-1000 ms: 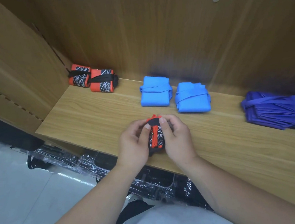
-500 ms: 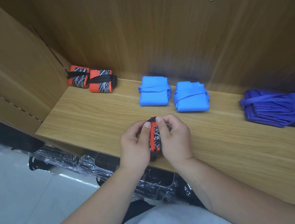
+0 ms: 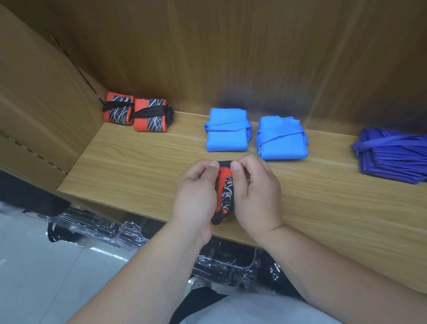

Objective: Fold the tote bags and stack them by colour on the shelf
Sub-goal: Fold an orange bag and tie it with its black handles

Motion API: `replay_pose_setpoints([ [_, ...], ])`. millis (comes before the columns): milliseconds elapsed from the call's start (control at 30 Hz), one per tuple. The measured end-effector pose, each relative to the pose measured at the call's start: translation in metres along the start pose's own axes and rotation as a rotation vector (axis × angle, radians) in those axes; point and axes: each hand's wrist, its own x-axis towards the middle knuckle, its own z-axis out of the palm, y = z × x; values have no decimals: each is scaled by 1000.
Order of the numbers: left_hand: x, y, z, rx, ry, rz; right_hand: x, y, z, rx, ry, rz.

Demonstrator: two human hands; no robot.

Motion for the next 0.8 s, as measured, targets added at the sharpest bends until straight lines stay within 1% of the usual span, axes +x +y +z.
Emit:
replay_pose_setpoints([
  [100, -3, -4, 1, -75, 26, 37, 6, 0, -5, 26, -93, 11],
  [200, -7, -5, 6, -172, 43, 59, 11, -6, -10, 125, -166, 107],
  [333, -10, -1, 10, -238, 33, 63, 14, -13, -13, 272, -133, 230],
  [400, -11, 3, 11, -238, 26, 45, 14, -11, -13, 304, -125, 253],
  [467, -14, 4, 13, -146, 15, 52, 14, -8, -13, 263, -105, 235],
  [567, -19, -2, 17, 22, -38, 92, 13, 0, -13, 160, -14, 197],
  [600, -19, -5, 19, 35, -53, 99, 14, 2, -13, 133, 8, 180],
  [667, -18, -7, 22, 38, -17, 91, 13, 3, -14, 86, 12, 128],
  [733, -14, -7, 22, 8, 38, 73, 12, 3, -15, 77, -14, 77],
  [800, -11, -4, 21, -50, 82, 51, 13, 2, -18, 116, -71, 75],
])
